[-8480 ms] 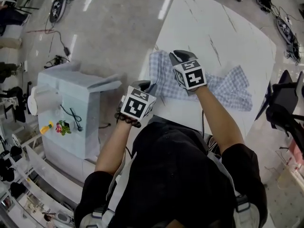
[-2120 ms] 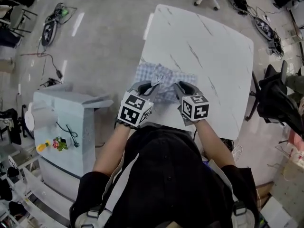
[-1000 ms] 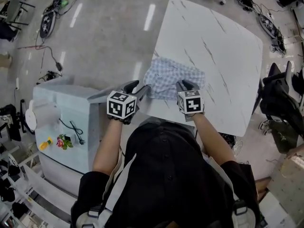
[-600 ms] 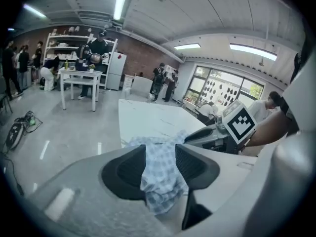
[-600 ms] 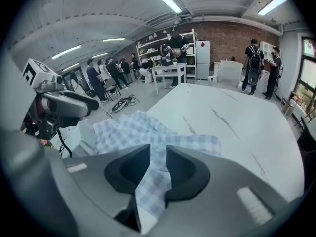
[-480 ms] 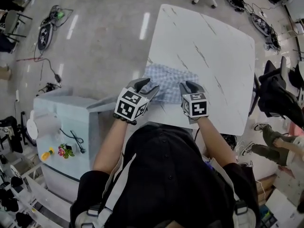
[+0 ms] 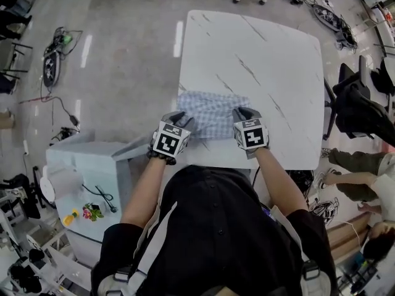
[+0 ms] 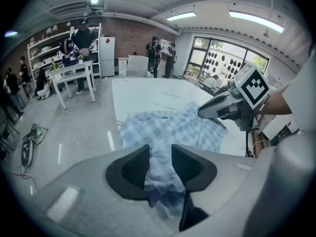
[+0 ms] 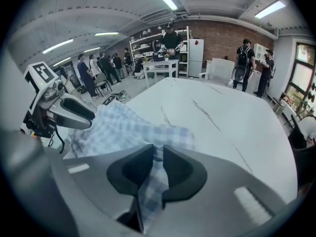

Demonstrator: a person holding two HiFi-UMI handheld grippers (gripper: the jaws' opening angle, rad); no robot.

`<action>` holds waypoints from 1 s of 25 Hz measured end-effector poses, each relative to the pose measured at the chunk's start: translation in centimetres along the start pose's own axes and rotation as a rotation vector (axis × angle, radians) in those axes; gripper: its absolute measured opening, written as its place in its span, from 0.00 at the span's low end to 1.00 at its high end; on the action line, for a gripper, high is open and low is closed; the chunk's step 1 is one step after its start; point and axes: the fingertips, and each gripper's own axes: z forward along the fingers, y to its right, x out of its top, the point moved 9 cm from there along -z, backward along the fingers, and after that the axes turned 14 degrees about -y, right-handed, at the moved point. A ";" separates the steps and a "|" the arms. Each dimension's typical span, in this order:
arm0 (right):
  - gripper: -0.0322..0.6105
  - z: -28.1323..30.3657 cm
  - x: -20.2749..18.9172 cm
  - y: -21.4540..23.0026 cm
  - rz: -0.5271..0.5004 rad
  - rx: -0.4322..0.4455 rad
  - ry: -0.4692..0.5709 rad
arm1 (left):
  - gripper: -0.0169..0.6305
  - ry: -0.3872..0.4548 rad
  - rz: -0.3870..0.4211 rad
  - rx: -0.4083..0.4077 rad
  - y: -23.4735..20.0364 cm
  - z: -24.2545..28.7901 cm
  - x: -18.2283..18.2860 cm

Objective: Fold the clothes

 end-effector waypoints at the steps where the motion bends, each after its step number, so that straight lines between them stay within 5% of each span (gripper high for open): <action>1: 0.16 0.2 -0.1 0.3 0.006 0.002 -0.004 | 0.25 -0.008 -0.014 0.002 -0.2 0.2 -0.1; 15: 0.15 1.9 -0.3 0.7 -0.069 -0.012 0.004 | 0.21 -0.059 -0.022 0.070 -1.3 3.1 -0.6; 18: 0.15 2.0 -0.3 0.9 -0.073 -0.004 0.010 | 0.24 -0.020 -0.030 0.048 -0.8 2.8 -0.7; 20: 0.15 1.4 -0.5 1.0 -0.080 0.015 0.036 | 0.35 0.025 -0.049 0.034 -0.3 1.9 -1.0; 25: 0.15 -5.0 -1.3 2.0 -0.064 0.069 0.247 | 0.37 0.182 -0.140 0.108 1.8 -2.4 -1.1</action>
